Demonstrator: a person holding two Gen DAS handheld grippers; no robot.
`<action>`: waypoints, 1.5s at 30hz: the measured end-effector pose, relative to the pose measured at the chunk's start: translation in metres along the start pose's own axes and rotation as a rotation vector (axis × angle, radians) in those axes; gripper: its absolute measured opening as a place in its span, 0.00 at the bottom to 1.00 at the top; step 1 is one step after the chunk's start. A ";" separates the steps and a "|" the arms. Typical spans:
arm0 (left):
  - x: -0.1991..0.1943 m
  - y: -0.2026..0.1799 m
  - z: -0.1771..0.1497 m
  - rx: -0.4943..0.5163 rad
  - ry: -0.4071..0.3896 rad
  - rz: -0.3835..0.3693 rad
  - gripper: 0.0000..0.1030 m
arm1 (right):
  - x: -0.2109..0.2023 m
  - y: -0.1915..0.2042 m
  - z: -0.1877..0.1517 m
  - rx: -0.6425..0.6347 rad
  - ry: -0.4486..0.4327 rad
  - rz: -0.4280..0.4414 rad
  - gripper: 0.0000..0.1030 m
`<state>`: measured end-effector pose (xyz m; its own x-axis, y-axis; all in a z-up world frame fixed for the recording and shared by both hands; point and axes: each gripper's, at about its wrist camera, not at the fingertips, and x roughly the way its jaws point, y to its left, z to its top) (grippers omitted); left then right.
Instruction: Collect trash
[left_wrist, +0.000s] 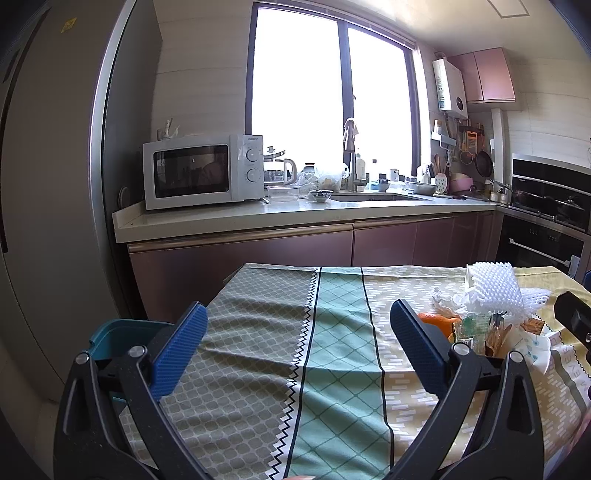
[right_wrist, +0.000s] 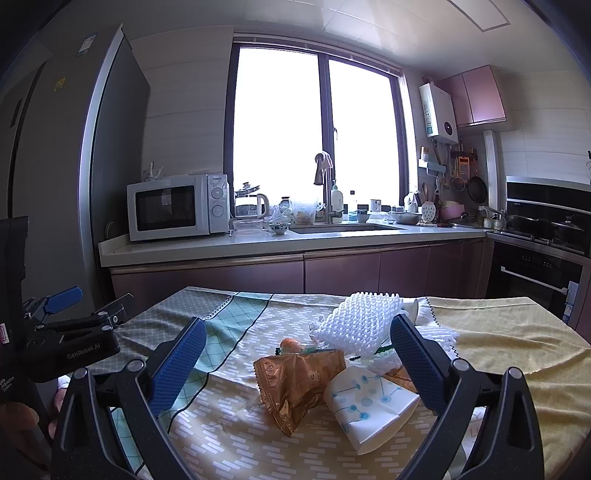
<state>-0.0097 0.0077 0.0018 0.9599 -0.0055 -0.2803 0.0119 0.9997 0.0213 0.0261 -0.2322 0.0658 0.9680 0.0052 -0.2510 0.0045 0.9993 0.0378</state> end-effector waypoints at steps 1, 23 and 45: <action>0.000 0.000 0.000 0.000 -0.001 -0.001 0.95 | 0.000 0.000 0.000 0.000 0.000 0.000 0.94; -0.003 0.002 0.000 -0.001 -0.007 -0.001 0.95 | -0.001 0.000 0.000 0.004 -0.003 0.005 0.94; -0.004 0.001 0.000 0.000 -0.011 -0.002 0.95 | 0.000 -0.001 -0.002 0.008 -0.005 0.010 0.94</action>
<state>-0.0135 0.0088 0.0029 0.9629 -0.0074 -0.2698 0.0134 0.9997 0.0203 0.0260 -0.2328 0.0636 0.9692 0.0150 -0.2458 -0.0032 0.9988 0.0483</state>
